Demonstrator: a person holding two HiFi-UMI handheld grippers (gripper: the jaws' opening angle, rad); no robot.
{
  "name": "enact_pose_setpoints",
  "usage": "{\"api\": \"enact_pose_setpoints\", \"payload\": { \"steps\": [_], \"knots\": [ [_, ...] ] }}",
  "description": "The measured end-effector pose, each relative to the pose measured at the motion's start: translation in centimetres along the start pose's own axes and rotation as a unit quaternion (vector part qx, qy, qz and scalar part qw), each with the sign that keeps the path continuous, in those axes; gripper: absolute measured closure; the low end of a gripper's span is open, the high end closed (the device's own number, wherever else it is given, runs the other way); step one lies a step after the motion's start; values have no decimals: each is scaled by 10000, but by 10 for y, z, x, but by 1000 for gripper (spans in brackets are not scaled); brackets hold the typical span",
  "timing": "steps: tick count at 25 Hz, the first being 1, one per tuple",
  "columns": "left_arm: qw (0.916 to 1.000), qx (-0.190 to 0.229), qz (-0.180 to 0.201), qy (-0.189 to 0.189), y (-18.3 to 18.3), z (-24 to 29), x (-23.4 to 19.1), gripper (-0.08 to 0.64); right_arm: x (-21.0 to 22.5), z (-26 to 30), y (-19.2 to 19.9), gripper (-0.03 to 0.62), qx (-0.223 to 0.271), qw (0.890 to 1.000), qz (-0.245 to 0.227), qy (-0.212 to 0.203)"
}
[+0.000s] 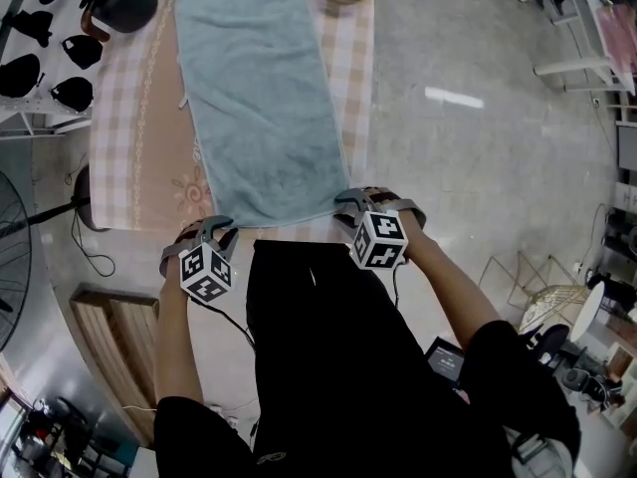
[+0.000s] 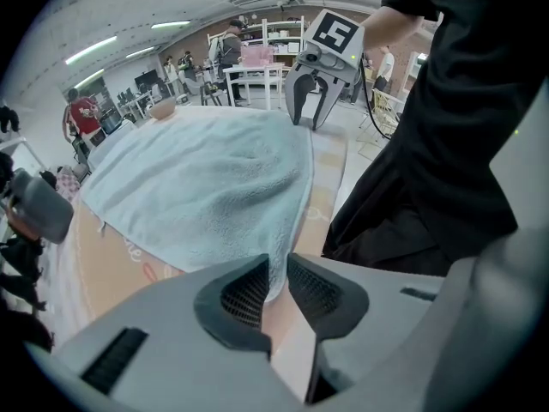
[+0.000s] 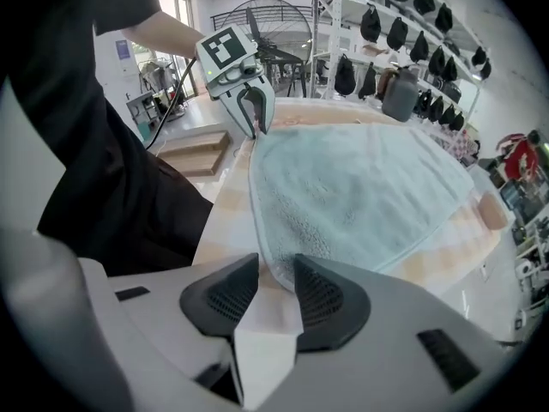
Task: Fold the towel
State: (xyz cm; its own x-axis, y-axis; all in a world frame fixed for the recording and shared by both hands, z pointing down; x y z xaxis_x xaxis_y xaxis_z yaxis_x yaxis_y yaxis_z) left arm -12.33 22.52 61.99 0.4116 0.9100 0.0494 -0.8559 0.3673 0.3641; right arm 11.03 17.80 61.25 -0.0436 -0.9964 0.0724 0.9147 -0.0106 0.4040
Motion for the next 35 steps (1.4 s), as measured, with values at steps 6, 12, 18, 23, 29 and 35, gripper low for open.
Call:
{"api": "enact_pose_setpoints", "payload": {
  "steps": [6, 12, 18, 23, 29, 35],
  "knots": [
    [10000, 6, -62, 0, 0, 0, 0, 489, 0, 0, -1, 526, -21, 9999, -88, -116],
    [9998, 64, -165, -99, 1, 1, 1, 511, 0, -2, -1, 558, 50, 10000, -53, 25],
    [9991, 101, -342, -217, 3, -1, 3, 526, 0, -7, -2, 568, 281, 9992, 277, 27],
    [9981, 178, -524, -288, 3, -7, 8, 529, -2, -12, -2, 574, 438, 9982, 406, 37],
    [9969, 285, -657, -327, -1, -20, 21, 529, -13, -23, -1, 575, 512, 9978, 408, 29],
    [9959, 356, -761, -347, -4, -35, 35, 529, -28, -38, -4, 575, 596, 9977, 319, 71]
  ]
}}
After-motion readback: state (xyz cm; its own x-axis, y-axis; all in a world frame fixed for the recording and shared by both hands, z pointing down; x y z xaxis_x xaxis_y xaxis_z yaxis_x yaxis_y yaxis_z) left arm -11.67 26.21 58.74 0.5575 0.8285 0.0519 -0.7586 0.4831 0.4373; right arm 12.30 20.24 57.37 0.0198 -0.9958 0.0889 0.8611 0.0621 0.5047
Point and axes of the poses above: the fingertips, and each gripper's own axes: z forward along the fingers, x to its right, y out of its underside, the point moved 5 cm from there along -z, backward along the fingers, and after that the axes turned 3 degrees about -y, right-handed, at the moved point
